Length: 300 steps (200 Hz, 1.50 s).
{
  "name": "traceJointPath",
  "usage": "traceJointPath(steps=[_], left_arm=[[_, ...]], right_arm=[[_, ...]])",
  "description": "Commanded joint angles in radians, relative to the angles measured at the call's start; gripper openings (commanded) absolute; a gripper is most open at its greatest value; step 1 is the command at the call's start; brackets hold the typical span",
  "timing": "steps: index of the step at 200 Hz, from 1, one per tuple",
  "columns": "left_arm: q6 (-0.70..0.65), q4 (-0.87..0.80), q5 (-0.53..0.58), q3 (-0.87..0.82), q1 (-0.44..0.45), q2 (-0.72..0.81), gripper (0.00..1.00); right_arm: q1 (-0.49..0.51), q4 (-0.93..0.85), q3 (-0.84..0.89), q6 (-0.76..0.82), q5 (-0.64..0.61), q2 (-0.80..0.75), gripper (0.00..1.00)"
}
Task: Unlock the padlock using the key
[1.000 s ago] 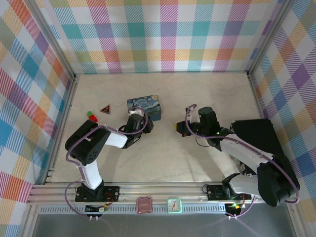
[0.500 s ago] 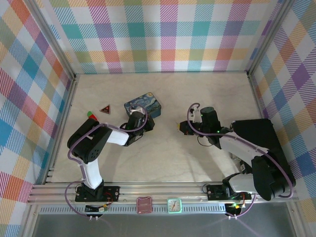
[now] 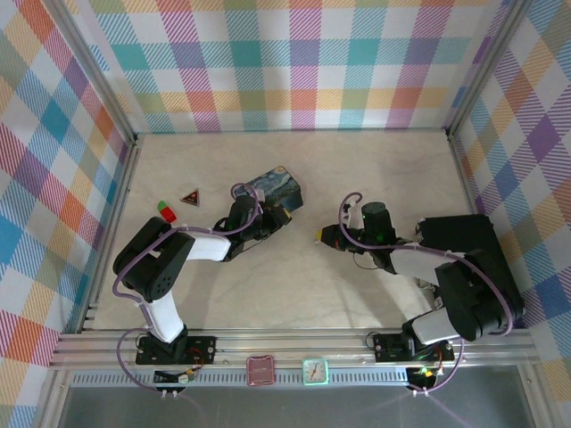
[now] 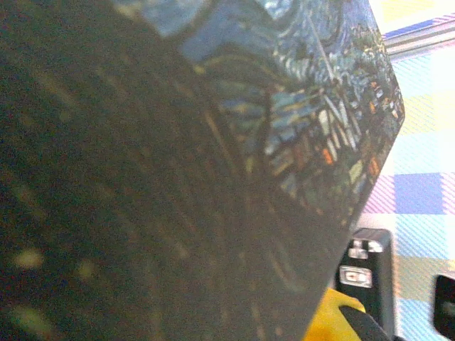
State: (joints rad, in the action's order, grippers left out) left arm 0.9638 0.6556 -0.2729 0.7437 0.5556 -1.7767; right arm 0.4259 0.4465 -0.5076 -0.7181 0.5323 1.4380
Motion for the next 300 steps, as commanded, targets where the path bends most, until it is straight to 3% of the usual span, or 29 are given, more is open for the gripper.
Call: traceJointPath(steps=[1, 40, 121, 228, 249, 300], left_arm=[[0.085, 0.131, -0.074, 0.027, -0.002, 0.028, 0.00], [0.113, 0.180, -0.094, 0.019, -0.003, 0.037, 0.00], [0.081, 0.244, -0.128, -0.015, -0.009, 0.037, 0.00], [0.028, 0.190, -0.124, -0.018, -0.010, 0.047, 0.00], [0.022, 0.186, -0.127, -0.018, -0.006, 0.056, 0.00], [0.023, 0.193, -0.135, -0.022, -0.003, 0.078, 0.00]], right_arm=[[0.020, 0.221, 0.019, -0.088, 0.069, 0.058, 0.00], [0.036, 0.431, 0.011, -0.176, 0.097, 0.198, 0.00], [0.039, 0.652, -0.012, -0.221, 0.126, 0.351, 0.00], [0.040, 0.666, -0.016, -0.184, 0.122, 0.350, 0.00], [0.038, 0.584, -0.042, -0.158, 0.118, 0.340, 0.00], [0.037, 0.585, -0.069, -0.170, 0.119, 0.360, 0.00]])
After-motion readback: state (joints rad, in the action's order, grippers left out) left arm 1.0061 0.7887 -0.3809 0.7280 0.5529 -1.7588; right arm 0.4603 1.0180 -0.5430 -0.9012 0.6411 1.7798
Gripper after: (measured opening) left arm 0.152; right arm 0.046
